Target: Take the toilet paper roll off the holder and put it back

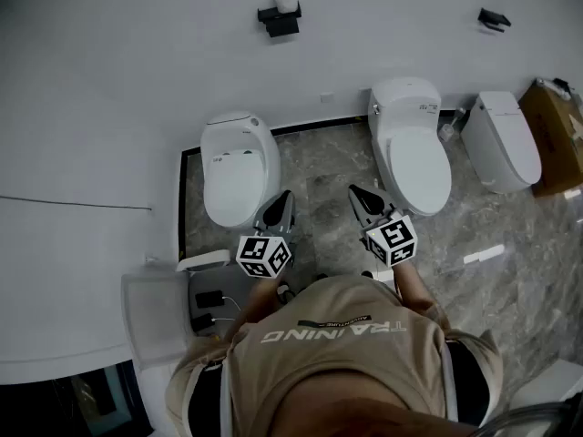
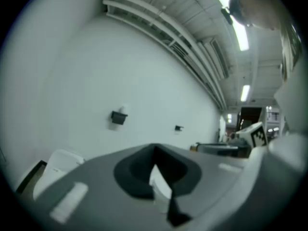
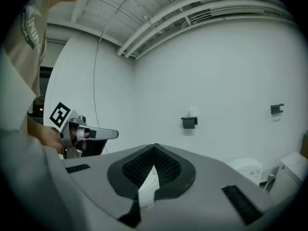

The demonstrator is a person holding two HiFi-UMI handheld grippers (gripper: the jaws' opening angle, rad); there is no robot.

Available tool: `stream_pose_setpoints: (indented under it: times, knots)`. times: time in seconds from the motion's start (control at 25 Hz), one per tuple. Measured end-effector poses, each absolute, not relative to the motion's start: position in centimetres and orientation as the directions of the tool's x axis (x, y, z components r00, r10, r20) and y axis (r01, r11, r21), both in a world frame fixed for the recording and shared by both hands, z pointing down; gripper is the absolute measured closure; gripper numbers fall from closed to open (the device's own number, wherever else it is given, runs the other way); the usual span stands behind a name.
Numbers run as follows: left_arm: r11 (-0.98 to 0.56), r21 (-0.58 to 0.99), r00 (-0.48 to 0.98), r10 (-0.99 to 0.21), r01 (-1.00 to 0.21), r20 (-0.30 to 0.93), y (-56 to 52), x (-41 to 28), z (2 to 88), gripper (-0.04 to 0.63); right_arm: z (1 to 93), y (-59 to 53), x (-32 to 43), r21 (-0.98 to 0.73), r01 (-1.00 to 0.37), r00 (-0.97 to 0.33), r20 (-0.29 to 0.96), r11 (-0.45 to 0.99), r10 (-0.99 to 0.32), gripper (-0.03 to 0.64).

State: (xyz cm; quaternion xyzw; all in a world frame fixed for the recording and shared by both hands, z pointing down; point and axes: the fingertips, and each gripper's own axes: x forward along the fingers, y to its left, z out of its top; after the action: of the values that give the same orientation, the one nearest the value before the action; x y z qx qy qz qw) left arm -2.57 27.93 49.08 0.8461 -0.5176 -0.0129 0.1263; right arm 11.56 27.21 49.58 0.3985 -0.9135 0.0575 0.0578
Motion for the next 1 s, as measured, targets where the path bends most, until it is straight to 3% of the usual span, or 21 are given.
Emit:
stream_pose_setpoints:
  times: [0.16, 0.56, 1.0]
  knots:
    - [-0.445, 0.125, 0.46, -0.877, -0.887, 0.136, 28.6, -3.7, 50.1, 0.597, 51.3, 27.2, 10.0, -0.113, -0.72, -0.693, 0.162, 0.685, -0.702, 0.611]
    - [-0.458, 0.249, 0.504, -0.848, -0.853, 0.168, 26.3, -5.3, 53.0, 0.597, 53.3, 24.1, 7.5, -0.104, -0.733, -0.674, 0.235, 0.672, -0.7, 0.611]
    - [-0.461, 0.204, 0.497, -0.844, -0.864, 0.199, 11.9, -4.0, 52.3, 0.597, 54.4, 10.4, 7.6, -0.124, -0.678, -0.73, 0.228, 0.725, -0.644, 0.611]
